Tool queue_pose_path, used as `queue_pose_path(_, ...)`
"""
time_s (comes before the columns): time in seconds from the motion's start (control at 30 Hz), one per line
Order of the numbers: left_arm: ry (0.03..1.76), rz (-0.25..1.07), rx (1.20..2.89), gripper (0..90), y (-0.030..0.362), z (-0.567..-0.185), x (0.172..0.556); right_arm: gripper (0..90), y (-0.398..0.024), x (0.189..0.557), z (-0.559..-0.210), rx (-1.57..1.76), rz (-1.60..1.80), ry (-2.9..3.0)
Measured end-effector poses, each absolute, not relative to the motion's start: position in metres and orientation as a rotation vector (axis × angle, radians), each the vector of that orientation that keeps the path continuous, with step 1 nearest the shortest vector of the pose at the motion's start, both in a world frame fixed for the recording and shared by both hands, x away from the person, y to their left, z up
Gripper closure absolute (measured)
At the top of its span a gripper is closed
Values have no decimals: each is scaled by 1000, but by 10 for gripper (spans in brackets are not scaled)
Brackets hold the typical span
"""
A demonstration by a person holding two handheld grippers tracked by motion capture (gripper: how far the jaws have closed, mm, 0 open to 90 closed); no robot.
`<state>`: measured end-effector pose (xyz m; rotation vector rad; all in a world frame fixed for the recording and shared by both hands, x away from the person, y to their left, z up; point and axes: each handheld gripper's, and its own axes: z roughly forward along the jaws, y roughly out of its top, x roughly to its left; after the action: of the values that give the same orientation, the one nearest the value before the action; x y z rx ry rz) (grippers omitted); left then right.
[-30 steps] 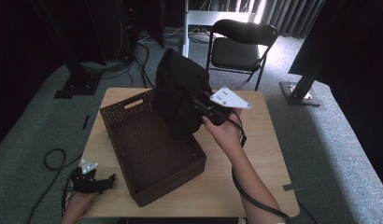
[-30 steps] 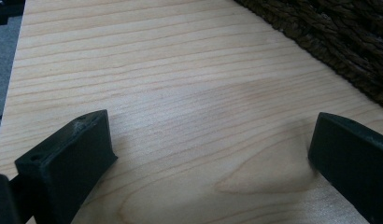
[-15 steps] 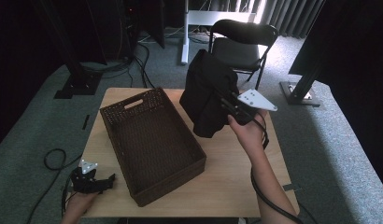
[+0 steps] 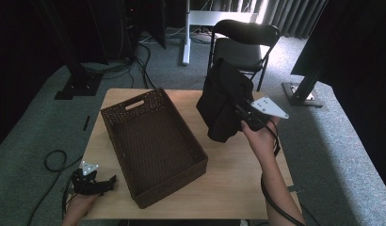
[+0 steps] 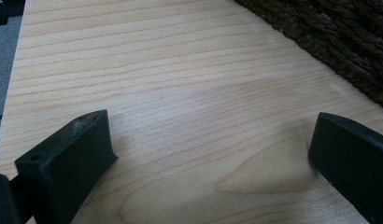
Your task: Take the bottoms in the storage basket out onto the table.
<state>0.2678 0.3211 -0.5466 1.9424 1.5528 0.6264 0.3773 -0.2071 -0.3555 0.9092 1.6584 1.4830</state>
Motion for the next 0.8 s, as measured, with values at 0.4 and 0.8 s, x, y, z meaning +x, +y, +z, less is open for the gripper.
queue_pose_path(0.4, 1551, 627, 1944, 0, 321, -547, 268, 715, -213, 389, -399, 1005, 1423, 1680)
queue_pose_path(0.8, 1552, 626, 1945, 0, 321, -547, 268, 714, -210, 405, -453, 1109, 1371, 1718)
